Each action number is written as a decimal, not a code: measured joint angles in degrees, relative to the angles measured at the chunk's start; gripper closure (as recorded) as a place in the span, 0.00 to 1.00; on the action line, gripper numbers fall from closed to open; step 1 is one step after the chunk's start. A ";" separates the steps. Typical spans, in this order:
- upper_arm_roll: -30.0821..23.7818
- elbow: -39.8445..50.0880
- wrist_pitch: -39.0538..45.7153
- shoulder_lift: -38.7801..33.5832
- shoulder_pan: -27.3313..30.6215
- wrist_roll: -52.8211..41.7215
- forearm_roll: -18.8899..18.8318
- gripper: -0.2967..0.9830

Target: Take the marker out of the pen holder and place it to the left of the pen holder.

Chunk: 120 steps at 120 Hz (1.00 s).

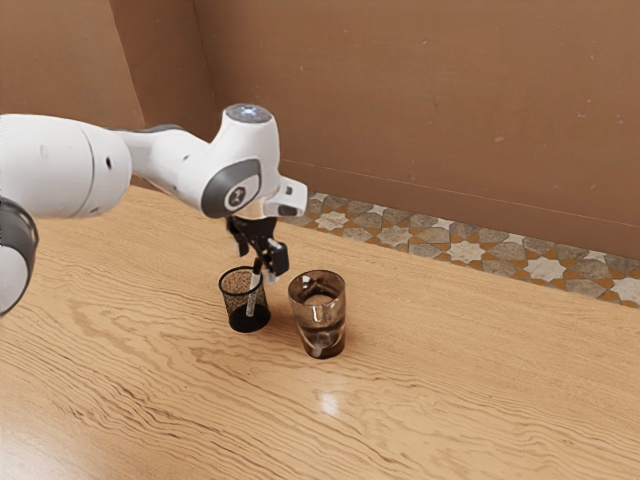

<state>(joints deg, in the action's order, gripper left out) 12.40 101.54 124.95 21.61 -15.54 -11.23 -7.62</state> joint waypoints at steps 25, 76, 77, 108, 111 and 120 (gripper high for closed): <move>0.03 0.57 1.45 0.23 0.04 -0.59 0.02 0.38; 0.33 1.37 3.61 0.21 0.49 -1.37 -0.05 0.68; 0.33 1.37 3.70 0.22 0.49 -1.38 -0.04 0.68; 0.35 1.40 5.78 0.50 0.54 -1.58 -0.10 0.77; 0.35 1.41 5.87 0.49 0.56 -1.54 -0.18 0.78; 0.40 1.52 6.06 0.11 0.57 -1.33 -0.47 0.80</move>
<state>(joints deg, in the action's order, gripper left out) 12.80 103.06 131.01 21.72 -14.96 -12.56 -8.10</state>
